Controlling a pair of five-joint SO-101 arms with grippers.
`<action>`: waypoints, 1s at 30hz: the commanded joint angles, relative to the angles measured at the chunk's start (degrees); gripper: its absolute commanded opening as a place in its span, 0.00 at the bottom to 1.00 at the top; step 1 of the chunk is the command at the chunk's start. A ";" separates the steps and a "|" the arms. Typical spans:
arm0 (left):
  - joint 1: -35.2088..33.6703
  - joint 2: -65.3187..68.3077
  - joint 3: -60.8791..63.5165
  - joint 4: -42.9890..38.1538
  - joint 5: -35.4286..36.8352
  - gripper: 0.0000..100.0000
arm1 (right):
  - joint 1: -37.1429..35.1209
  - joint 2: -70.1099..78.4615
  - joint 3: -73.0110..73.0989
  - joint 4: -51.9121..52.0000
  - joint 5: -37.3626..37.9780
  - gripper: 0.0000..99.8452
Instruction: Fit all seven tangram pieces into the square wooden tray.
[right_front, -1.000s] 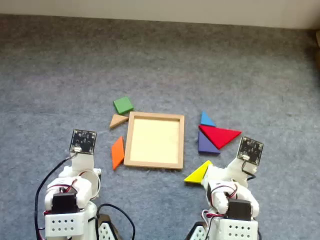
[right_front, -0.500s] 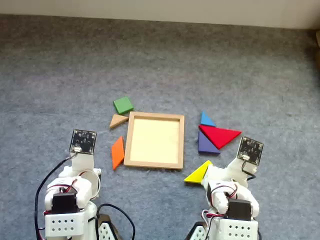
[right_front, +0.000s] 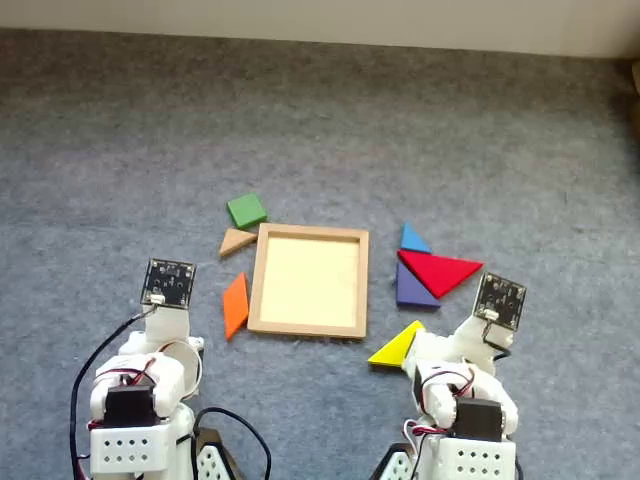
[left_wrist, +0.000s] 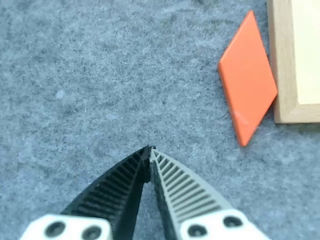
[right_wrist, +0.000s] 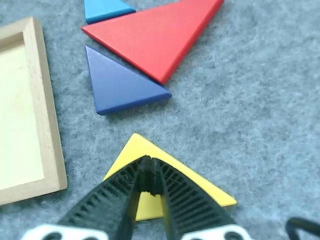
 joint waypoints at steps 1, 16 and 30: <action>-2.07 -3.12 -5.05 0.26 0.18 0.01 | -0.57 -0.66 5.85 0.57 0.53 0.00; -4.88 -3.03 -7.08 -5.19 -1.93 0.01 | 6.37 -0.66 -3.47 0.84 11.69 0.01; -4.62 -2.95 -4.79 -5.19 -6.07 0.13 | 9.01 4.26 -26.15 1.63 25.14 0.01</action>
